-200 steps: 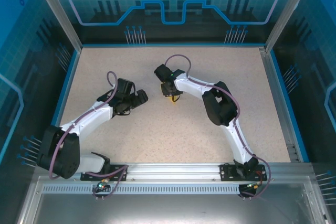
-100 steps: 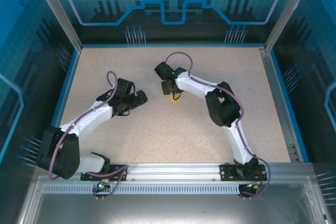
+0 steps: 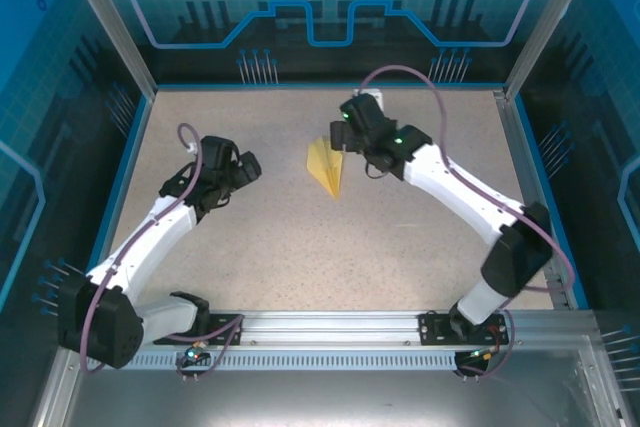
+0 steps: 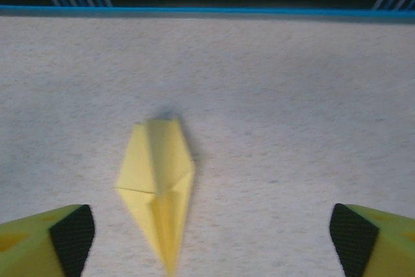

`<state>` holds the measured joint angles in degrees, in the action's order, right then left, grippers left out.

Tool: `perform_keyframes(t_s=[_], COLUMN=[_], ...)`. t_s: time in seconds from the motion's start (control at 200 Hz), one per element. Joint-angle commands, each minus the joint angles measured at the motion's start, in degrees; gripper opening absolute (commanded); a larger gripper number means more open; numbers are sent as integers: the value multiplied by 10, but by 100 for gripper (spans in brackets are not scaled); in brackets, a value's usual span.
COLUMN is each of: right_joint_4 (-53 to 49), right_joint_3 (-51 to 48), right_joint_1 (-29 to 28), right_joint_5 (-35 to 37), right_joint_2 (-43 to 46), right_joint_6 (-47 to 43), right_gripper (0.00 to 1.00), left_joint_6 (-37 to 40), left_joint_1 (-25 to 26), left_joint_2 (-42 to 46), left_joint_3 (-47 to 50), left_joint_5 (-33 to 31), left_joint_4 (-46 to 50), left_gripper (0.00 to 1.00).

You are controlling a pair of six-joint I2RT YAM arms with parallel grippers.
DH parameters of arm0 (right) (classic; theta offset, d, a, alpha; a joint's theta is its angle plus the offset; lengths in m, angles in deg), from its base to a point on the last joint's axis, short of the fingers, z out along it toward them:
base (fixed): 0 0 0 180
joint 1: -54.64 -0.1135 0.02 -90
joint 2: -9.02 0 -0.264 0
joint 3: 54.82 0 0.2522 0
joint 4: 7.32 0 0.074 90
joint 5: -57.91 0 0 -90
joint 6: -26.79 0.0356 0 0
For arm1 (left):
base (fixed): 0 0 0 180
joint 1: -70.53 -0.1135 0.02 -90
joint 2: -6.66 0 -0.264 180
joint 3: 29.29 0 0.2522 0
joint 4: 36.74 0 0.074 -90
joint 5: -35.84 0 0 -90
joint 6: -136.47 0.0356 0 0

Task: Fold a paper plane with a square sheet of paper (pick it up from the middle)
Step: Move a paper plane to the center of the table, then reset both arms

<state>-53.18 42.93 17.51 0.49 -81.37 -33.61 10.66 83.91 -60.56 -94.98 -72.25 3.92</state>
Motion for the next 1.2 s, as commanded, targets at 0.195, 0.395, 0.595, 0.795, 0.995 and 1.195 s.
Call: perform_keyframes(t_s=[0.195,0.395,0.595,0.795,0.995,1.195], right_joint_4=[152,307,353,525,637,702], right_joint_3=[-251,-444,-499,-574,-610,-610], right_joint_1=[159,302,355,350,350,337], right_joint_5=[116,32,-31,-80,-168,-188], right_joint_2=[169,247,220,193,183,133], right_joint_6=[-59,-113,-147,-187,-222,-255], right_gripper=[99,99,99,98,98,98], left_joint_6=[76,145,233,307,347,350], left_joint_1=[-89,-102,-113,-118,-123,-130], left_joint_2=[66,90,47,-19,-66,-110], left_joint_3=[108,199,276,305,311,321], left_joint_5=[-123,-142,-111,-23,70,129], left_joint_4=[-111,-245,-409,-549,-641,-724], left_gripper=[99,98,98,99,99,98])
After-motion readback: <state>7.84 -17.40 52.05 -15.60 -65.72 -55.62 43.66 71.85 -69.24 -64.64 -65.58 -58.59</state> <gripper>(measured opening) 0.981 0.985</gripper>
